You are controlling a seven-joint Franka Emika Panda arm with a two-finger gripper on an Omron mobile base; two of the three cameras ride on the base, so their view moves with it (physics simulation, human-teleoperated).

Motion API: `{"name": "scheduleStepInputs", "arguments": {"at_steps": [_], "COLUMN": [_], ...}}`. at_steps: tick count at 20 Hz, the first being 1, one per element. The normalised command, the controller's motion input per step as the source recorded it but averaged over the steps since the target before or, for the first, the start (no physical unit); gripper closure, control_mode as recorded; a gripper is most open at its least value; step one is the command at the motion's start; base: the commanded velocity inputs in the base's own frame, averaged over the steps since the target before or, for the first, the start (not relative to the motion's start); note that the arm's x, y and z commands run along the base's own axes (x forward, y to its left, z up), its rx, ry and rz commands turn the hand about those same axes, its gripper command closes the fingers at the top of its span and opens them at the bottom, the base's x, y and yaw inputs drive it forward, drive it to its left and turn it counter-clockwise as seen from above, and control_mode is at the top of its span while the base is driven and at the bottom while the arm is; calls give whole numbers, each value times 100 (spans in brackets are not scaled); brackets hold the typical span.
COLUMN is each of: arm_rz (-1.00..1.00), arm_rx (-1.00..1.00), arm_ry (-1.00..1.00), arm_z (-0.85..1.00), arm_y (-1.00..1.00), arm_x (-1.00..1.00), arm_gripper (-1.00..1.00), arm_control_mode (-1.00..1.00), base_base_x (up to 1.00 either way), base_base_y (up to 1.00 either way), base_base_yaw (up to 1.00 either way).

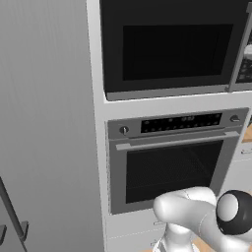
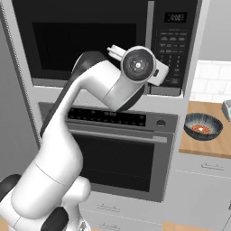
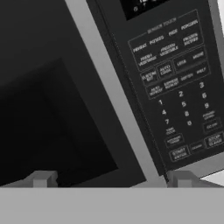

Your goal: Open the microwave, place the bowl with waffle inside the microwave, then close the microwave door and turn it on.

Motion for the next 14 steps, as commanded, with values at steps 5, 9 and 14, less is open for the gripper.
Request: {"name": "scheduleStepInputs", "arguments": {"at_steps": [5,9,14], "arm_rz": [0,0,0], "arm_rx": [0,0,0], "arm_ry": [0,0,0], "arm_z": [-17,-5,-1], "arm_y": [-9,-52,-12], "arm_x": [83,62,53], "arm_gripper": [-100,-100,-100], "arm_control_mode": [-100,-100,-100], "base_base_x": [0,0,0], "base_base_y": [0,0,0], "base_base_yaw": [0,0,0]}}
